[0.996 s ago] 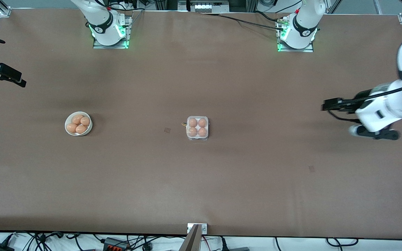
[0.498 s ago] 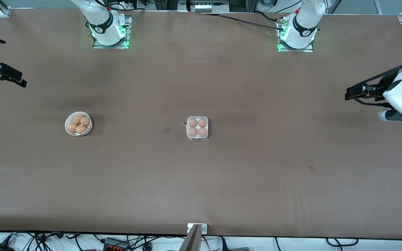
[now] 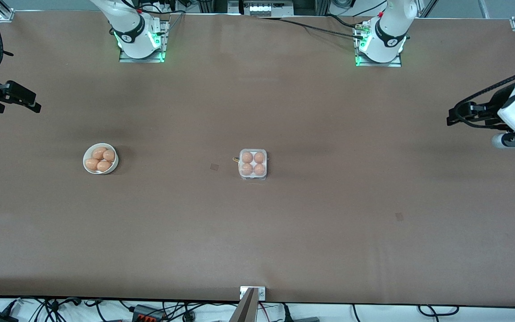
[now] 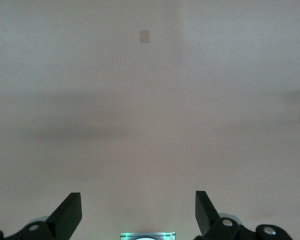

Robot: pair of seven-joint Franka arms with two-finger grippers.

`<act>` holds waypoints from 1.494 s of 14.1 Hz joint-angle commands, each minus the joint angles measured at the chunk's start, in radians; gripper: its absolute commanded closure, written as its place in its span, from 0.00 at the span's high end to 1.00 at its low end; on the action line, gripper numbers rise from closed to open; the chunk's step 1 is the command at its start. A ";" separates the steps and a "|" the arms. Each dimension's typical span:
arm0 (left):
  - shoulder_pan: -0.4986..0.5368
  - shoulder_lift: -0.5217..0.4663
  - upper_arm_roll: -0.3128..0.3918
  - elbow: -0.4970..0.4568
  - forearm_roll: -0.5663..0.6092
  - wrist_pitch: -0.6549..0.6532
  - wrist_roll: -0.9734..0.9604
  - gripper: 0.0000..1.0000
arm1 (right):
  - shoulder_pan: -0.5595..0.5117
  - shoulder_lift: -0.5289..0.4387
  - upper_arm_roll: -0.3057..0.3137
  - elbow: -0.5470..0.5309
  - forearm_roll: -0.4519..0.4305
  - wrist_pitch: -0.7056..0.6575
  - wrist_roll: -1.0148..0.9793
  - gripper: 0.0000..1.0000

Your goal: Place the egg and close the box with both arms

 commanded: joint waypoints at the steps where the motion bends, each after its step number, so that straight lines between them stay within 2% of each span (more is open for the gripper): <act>1: 0.020 -0.199 -0.011 -0.268 -0.021 0.125 -0.003 1.00 | 0.001 -0.006 0.001 0.013 0.005 -0.020 0.015 1.00; 5: 0.018 -0.190 -0.006 -0.218 -0.018 0.099 0.005 1.00 | 0.000 -0.007 0.001 0.013 0.005 -0.024 0.013 1.00; 12: 0.001 -0.171 0.006 -0.190 -0.013 0.082 0.006 1.00 | 0.000 -0.006 0.001 0.014 0.005 -0.024 0.016 1.00; 13: -0.047 -0.171 0.048 -0.190 -0.013 0.079 0.006 1.00 | 0.000 -0.006 0.001 0.014 0.005 -0.022 0.016 1.00; 14: -0.157 -0.171 0.164 -0.190 -0.012 0.072 0.006 1.00 | 0.000 -0.006 0.001 0.014 0.005 -0.024 0.016 1.00; 15: -0.225 -0.171 0.241 -0.189 -0.010 0.070 0.008 1.00 | 0.000 -0.006 0.001 0.014 0.005 -0.024 0.015 1.00; 21: -0.232 -0.169 0.250 -0.189 -0.012 0.061 -0.001 1.00 | 0.001 -0.006 0.001 0.014 0.005 -0.022 0.016 1.00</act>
